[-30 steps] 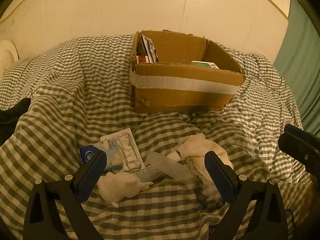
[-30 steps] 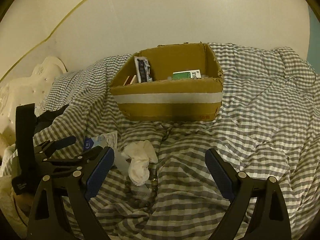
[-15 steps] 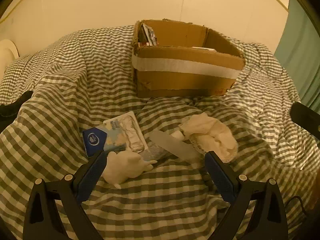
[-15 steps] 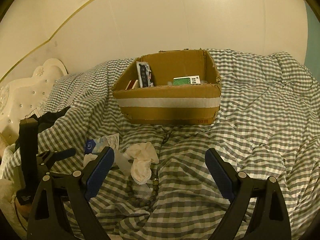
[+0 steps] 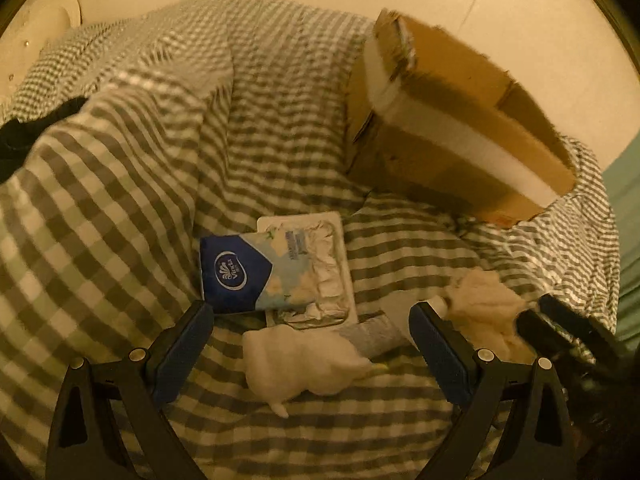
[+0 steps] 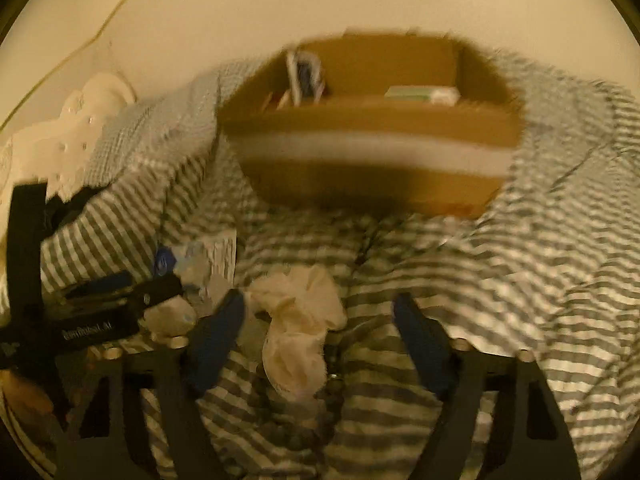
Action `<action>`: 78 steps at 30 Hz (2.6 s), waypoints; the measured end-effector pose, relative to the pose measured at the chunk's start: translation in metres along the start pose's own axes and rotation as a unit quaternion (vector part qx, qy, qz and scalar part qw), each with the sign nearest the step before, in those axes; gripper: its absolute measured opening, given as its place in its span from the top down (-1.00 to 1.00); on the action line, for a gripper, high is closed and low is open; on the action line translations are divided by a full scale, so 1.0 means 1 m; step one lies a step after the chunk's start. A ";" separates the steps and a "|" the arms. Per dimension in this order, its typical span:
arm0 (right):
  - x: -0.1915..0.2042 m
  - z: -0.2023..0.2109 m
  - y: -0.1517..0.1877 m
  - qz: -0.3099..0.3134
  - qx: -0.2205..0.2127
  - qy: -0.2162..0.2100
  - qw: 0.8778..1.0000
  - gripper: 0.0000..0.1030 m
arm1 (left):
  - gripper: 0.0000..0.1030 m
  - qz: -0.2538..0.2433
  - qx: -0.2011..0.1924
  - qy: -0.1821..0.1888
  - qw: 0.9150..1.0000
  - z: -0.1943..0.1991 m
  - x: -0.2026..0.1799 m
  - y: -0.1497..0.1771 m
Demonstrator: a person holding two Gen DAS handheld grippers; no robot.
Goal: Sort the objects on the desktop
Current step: 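Grasp the white glove with the left gripper while the right grasps the white cloth, then carry the glove and cloth into the cardboard box and release both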
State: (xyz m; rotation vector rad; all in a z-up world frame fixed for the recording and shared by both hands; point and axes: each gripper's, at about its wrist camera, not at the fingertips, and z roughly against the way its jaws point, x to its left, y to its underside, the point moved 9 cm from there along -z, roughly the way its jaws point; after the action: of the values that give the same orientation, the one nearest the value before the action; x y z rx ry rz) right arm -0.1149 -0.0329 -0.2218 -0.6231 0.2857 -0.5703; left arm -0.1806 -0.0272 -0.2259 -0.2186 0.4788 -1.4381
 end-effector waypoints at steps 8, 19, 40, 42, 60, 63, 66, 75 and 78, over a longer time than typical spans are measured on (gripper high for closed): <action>0.007 -0.021 0.016 0.049 0.021 0.014 0.998 0.61 | -0.95 0.033 0.035 0.024 0.999 -0.014 0.010 0.012; 0.010 0.026 0.002 0.045 -0.026 0.018 0.998 0.62 | -0.61 -0.003 0.098 0.001 0.995 -0.027 0.000 0.052; -0.002 0.078 0.004 0.014 -0.068 0.026 0.997 0.62 | -0.37 -0.098 -0.067 0.055 0.991 0.055 -0.041 0.029; -0.003 0.082 0.004 0.013 -0.073 0.026 0.997 0.62 | -0.37 -0.098 -0.076 0.057 0.991 0.060 -0.042 0.027; -0.011 0.099 -0.009 0.005 -0.092 0.028 0.995 0.62 | -0.37 -0.108 -0.133 0.110 0.979 0.097 -0.070 0.000; -0.011 0.108 -0.023 0.019 -0.106 0.036 0.994 0.62 | -0.37 -0.114 -0.141 0.116 0.977 0.097 -0.076 -0.015; -0.012 0.119 -0.047 0.027 -0.125 0.039 0.991 0.62 | -0.37 -0.116 -0.147 0.122 0.975 0.095 -0.086 -0.036; -0.029 0.105 -0.128 0.036 -0.154 0.051 0.986 0.62 | -0.37 -0.111 -0.167 0.126 0.972 0.071 -0.116 -0.121; -0.041 0.084 -0.152 0.035 -0.156 0.058 0.985 0.62 | -0.37 -0.106 -0.163 0.129 0.972 0.048 -0.125 -0.148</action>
State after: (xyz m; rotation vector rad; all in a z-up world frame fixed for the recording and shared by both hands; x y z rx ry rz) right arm -0.1759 -0.0716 -0.0585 -0.8799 0.5106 -0.4992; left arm -0.2991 0.0687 -0.0974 -0.3563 0.9302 -1.6005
